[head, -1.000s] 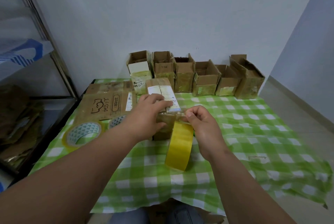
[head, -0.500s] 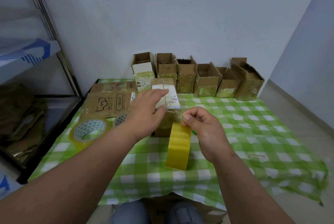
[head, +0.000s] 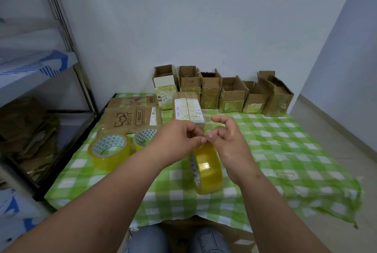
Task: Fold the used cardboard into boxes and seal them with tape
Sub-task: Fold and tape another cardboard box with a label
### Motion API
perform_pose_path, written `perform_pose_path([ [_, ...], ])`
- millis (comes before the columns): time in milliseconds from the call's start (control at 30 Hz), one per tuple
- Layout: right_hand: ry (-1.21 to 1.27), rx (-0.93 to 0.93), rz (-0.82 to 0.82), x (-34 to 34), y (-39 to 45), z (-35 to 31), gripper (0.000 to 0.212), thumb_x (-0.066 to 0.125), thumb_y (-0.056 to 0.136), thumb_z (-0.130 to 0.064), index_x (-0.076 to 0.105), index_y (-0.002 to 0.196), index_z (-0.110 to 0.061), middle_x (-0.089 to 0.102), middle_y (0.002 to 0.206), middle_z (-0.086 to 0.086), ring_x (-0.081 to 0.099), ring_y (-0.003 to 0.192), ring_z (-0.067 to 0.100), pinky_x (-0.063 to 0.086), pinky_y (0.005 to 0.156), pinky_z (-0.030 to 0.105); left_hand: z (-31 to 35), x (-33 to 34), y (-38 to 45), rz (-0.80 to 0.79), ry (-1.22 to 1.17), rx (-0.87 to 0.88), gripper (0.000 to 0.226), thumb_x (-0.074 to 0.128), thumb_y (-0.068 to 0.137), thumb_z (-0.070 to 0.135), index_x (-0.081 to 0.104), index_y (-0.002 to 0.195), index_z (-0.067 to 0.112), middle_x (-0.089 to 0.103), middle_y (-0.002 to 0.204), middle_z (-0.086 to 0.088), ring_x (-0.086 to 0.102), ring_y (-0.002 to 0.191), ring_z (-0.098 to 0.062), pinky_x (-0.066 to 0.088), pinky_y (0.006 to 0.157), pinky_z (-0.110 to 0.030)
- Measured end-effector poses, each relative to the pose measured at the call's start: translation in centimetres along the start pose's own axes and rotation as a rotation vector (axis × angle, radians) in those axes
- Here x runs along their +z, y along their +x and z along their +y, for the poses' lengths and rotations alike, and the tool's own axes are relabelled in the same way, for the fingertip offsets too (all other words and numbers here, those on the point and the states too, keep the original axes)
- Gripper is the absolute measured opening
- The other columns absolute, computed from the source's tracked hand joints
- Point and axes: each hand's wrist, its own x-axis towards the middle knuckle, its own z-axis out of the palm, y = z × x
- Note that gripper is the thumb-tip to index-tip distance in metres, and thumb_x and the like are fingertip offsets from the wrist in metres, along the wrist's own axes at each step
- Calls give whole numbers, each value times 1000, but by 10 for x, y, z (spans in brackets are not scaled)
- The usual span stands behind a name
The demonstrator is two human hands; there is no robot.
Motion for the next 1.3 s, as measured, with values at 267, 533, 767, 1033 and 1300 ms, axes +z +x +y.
perform_pose_path([
  [267,-57,-33,58,7,-5,4,60,65,92,-4,37,137,-32,68,107,-12,64,96,0,49,74,13,4,-6,-7,63,174,-30,14,62,94,33,63,81,29,65,80,11,60,76,-12,48,65,-28],
  [533,-120,211,-325,-7,-21,21,45,83,63,-33,67,103,-28,73,95,-8,69,93,13,56,84,34,-23,-9,-10,250,-223,-246,21,66,90,22,65,70,26,70,73,0,70,77,-25,59,76,-47],
  [767,-34,184,-391,-27,-11,19,44,82,55,-28,68,94,-15,67,84,1,63,79,16,48,77,34,-21,-22,-10,261,-578,-375,17,60,95,6,60,78,6,70,76,-10,65,68,-18,56,61,-30],
  [1033,-60,88,-379,-45,16,-23,63,81,51,-39,65,104,-10,72,95,9,68,91,26,53,82,40,-6,-29,-1,318,-809,-406,17,57,95,3,58,79,7,68,62,-4,64,56,-14,56,61,-31],
  [1300,-371,21,-254,-73,23,-31,54,81,54,-30,56,101,-37,68,95,3,69,83,23,58,67,39,-27,-49,4,485,-934,-485,12,59,95,5,58,83,7,66,71,-9,66,55,-13,55,56,-28],
])
